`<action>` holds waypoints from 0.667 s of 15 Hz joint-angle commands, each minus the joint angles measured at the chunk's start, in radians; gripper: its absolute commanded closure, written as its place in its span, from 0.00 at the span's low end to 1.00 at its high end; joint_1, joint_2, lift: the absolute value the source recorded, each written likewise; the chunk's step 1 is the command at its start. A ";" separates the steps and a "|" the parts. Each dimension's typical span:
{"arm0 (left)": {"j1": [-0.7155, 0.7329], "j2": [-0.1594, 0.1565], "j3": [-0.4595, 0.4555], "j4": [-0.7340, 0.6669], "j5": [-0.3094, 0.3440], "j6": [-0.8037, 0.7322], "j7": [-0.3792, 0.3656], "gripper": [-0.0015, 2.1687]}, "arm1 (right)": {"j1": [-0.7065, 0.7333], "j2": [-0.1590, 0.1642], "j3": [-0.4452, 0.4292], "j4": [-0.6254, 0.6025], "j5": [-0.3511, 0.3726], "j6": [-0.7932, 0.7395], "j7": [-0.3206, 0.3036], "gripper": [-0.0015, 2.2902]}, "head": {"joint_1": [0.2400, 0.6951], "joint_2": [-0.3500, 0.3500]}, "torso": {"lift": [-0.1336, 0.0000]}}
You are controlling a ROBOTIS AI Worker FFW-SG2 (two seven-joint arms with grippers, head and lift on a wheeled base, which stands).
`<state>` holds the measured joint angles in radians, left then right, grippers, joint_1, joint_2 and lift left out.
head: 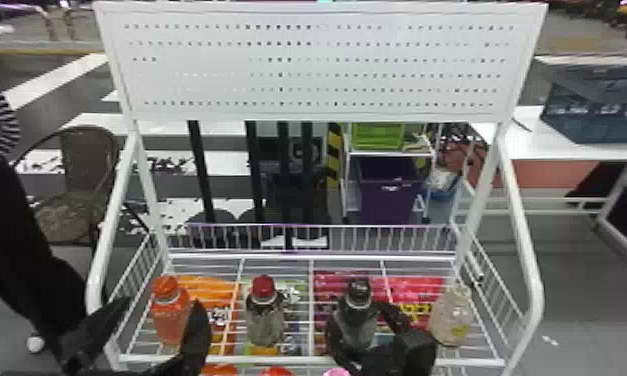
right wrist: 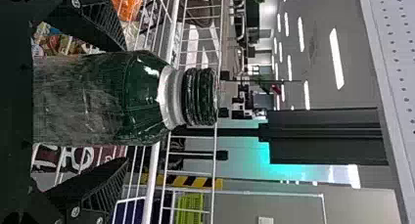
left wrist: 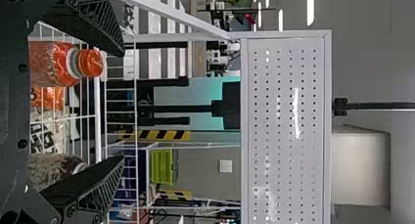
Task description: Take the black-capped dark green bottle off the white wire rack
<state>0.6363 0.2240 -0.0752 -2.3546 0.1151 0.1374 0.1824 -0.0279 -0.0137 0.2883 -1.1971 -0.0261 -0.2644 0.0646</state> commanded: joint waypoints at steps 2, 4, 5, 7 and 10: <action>-0.003 0.000 0.002 0.005 0.001 0.000 0.000 0.07 | -0.018 0.005 0.003 -0.006 -0.005 0.058 -0.006 0.26 | 0.57 0.50 | 1.00; -0.007 -0.002 0.002 0.006 0.006 0.000 0.000 0.07 | 0.005 0.001 0.002 -0.045 -0.006 0.061 -0.009 0.55 | 0.57 0.50 | 1.00; -0.010 -0.002 0.002 0.009 0.009 0.000 0.000 0.07 | 0.020 -0.003 0.000 -0.073 -0.009 0.077 -0.009 0.61 | 0.57 0.50 | 1.00; -0.018 -0.002 -0.003 0.012 0.009 0.006 -0.001 0.07 | 0.063 -0.020 -0.004 -0.154 -0.015 0.104 -0.029 0.61 | 0.57 0.50 | 1.00; -0.032 -0.002 -0.008 0.011 0.009 0.034 -0.001 0.07 | 0.174 -0.068 -0.014 -0.361 -0.043 0.199 -0.032 0.61 | 0.57 0.50 | 1.00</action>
<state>0.6110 0.2224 -0.0807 -2.3430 0.1242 0.1628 0.1809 0.0934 -0.0552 0.2797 -1.4610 -0.0560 -0.1145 0.0317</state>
